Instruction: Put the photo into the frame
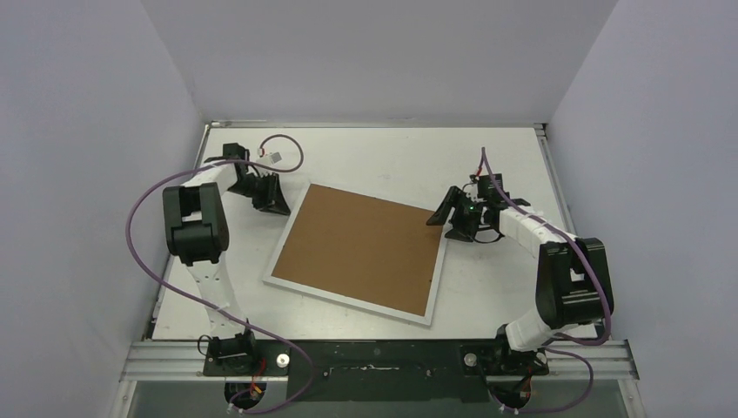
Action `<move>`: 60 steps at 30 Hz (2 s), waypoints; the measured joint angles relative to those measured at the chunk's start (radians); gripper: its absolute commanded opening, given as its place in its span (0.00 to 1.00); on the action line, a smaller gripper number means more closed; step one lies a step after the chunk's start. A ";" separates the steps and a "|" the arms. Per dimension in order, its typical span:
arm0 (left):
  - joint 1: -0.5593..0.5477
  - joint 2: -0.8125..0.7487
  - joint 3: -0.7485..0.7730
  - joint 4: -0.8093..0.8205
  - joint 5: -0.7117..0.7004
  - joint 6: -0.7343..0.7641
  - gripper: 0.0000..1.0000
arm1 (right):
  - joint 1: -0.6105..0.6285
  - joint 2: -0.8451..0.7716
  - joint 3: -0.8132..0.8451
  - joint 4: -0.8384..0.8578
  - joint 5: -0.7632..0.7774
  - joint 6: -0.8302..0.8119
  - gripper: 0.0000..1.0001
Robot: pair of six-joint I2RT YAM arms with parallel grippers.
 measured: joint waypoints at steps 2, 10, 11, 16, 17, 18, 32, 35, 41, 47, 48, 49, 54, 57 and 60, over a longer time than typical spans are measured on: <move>-0.006 0.012 0.024 0.000 0.002 -0.006 0.13 | -0.010 0.009 0.000 0.003 -0.003 0.000 0.66; -0.027 0.033 0.060 -0.007 0.024 -0.010 0.19 | -0.034 0.014 0.000 0.018 -0.013 -0.002 0.66; -0.027 0.033 0.060 -0.008 0.026 -0.010 0.19 | -0.038 0.014 0.000 0.019 -0.016 -0.003 0.66; -0.029 0.033 0.060 -0.011 0.026 -0.006 0.16 | -0.046 0.035 0.000 0.036 -0.026 -0.003 0.65; -0.029 0.033 0.059 -0.011 0.023 -0.006 0.14 | -0.046 0.039 -0.001 0.039 -0.027 -0.003 0.65; -0.029 0.033 0.057 -0.010 0.021 -0.005 0.13 | -0.046 0.045 -0.003 0.045 -0.028 -0.003 0.65; -0.027 0.031 0.040 0.008 0.027 -0.008 0.04 | -0.058 0.053 -0.022 0.080 -0.043 0.003 0.64; -0.027 0.031 0.040 0.009 0.027 -0.009 0.04 | -0.058 0.053 -0.017 0.072 -0.043 0.002 0.64; -0.027 0.031 0.040 0.010 0.028 -0.011 0.03 | -0.058 0.053 -0.003 0.058 -0.049 0.002 0.64; -0.027 0.030 0.040 0.010 0.027 -0.011 0.02 | -0.056 0.053 -0.003 0.060 -0.065 0.007 0.64; -0.027 0.030 0.040 0.010 0.027 -0.011 0.02 | -0.056 0.053 -0.003 0.061 -0.066 0.008 0.63; -0.027 0.030 0.040 0.010 0.027 -0.011 0.02 | -0.056 0.053 -0.003 0.061 -0.067 0.010 0.63; -0.027 0.029 0.040 0.010 0.027 -0.011 0.02 | -0.056 0.068 -0.003 0.075 -0.071 0.011 0.63; -0.026 0.029 0.040 0.010 0.027 -0.011 0.02 | -0.056 0.076 -0.003 0.090 -0.081 0.014 0.62; -0.026 0.029 0.040 0.010 0.027 -0.011 0.01 | -0.056 0.080 -0.003 0.103 -0.086 0.018 0.62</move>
